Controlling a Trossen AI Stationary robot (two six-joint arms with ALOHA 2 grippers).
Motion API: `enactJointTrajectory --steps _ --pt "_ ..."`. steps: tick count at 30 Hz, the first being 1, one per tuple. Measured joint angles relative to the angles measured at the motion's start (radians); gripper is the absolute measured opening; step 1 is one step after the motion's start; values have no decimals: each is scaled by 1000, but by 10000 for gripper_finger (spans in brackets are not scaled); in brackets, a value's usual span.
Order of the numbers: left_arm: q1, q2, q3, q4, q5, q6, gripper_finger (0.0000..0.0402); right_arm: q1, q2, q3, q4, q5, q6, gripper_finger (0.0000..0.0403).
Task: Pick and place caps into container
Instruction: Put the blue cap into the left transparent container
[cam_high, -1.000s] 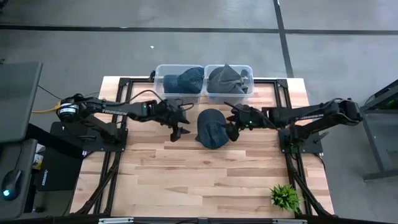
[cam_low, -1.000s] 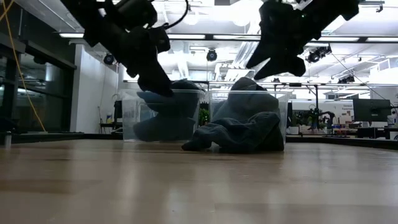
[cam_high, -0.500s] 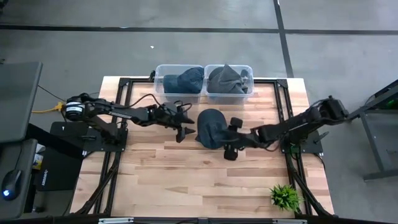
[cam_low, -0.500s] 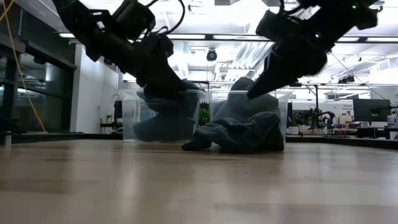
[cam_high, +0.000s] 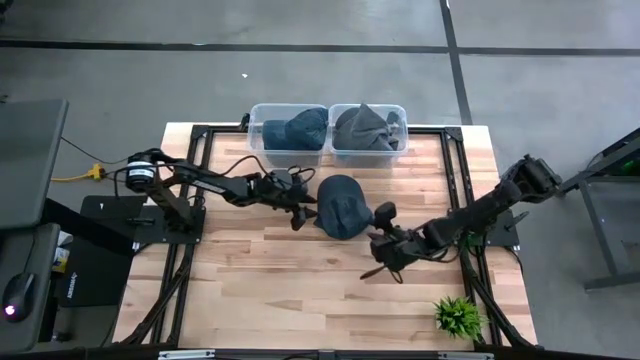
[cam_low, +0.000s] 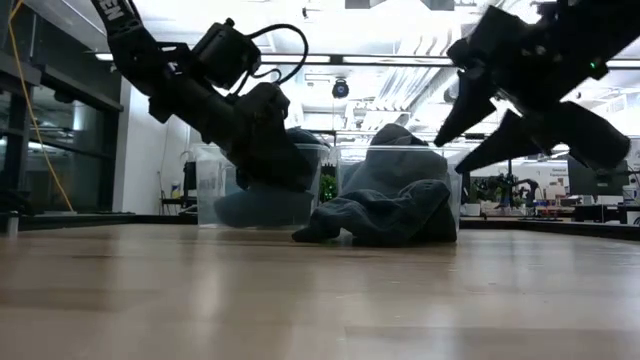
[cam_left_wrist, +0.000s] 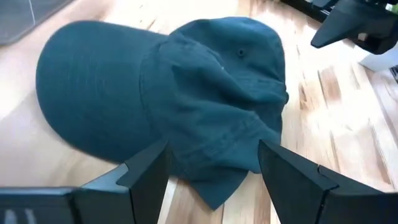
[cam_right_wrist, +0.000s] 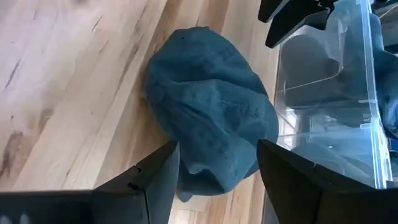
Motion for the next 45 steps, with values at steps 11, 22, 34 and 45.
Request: enactJointTrajectory --steps 11,22,34,45 --pt "0 3 0 45 -5 -52 239 -5 0 -177 214 52 -95 210" --pt "0 3 0 132 -7 -103 239 -30 0 -294 521 59 -311 210" --pt "0 3 1 144 16 -156 239 -145 0 -294 548 -138 -409 210" --pt "0 3 1 144 25 -187 239 -237 0 -294 678 -217 -444 210"
